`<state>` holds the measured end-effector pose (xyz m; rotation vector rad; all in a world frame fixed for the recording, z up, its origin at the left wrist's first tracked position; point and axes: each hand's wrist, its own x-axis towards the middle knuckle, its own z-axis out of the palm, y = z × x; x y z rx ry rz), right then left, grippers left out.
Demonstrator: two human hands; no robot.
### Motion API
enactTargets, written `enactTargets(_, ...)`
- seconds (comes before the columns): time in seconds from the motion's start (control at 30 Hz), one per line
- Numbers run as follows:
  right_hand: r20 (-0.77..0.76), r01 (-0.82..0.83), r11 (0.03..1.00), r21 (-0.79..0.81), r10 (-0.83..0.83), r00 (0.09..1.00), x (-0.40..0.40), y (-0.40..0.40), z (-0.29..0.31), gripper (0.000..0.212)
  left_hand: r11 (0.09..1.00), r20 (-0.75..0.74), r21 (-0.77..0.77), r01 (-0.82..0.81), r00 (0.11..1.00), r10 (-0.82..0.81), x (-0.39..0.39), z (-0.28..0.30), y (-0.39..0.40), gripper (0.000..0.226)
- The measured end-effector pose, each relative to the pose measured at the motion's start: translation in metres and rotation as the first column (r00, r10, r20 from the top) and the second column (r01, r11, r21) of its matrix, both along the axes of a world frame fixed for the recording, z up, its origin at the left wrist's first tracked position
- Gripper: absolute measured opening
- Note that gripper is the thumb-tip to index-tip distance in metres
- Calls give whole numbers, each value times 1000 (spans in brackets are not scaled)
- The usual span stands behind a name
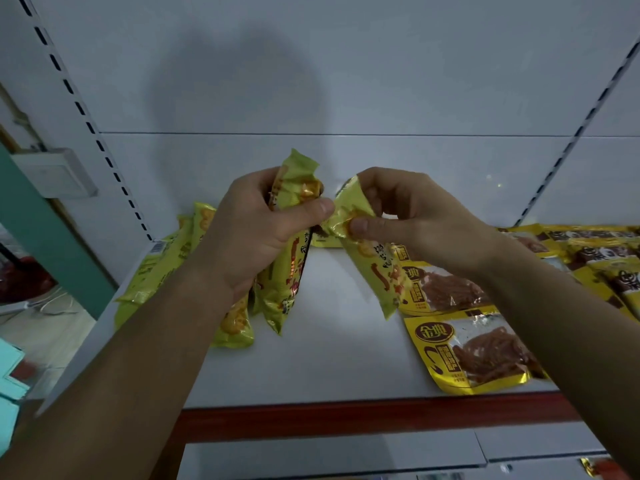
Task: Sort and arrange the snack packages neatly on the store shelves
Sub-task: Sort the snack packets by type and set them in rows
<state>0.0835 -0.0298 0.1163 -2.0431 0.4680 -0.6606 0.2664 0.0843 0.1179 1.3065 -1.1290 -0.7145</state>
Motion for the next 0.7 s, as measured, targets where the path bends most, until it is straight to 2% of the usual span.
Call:
enactTargets(0.07, 101, 70, 991, 115, -82, 992, -5, -1, 1, 14, 999, -14, -14, -44, 999, 44, 6, -3, 3, 19)
enactTargets(0.17, 225, 166, 923, 347, -254, 941, -16, -9, 2, 5, 996, 59, 25, -89, 994, 88, 15, -12, 14, 26)
enactTargets(0.23, 302, 166, 864, 475, -338, 891, -22, -12, 6, 5, 993, 72, 61, -97, 993, 92, 14, -20, 21, 28)
enactTargets(0.3, 355, 147, 811, 567, -401, 844, -24, -14, 8, 10, 989, 88, 68, -134, 988, 128, 9, -25, 23, 16)
enactTargets(0.4, 374, 96, 759, 644, -421, 827, -23, -15, 7, 13, 976, 32, 61, -208, 978, 207, 6, -28, 15, 11)
enactTargets(0.53, 342, 70, 714, 696, -416, 842, -20, -13, 2, 14, 955, 8, 84, -285, 958, 285, 9, -24, 2, 9)
enactTargets(0.6, 324, 85, 723, 686, -408, 854, -21, -14, 0, 13, 955, 16, 89, -284, 959, 283, 11, -20, -1, 8)
enactTargets(0.63, 292, 145, 761, 632, -408, 865, -22, -16, -2, 12, 954, 29, 86, -286, 958, 285, 14, -18, -2, 8)
enactTargets(0.7, 194, 360, 864, 353, -444, 875, -28, -23, -4, 15, 947, 100, 81, -312, 947, 304, 22, -9, -5, 9)
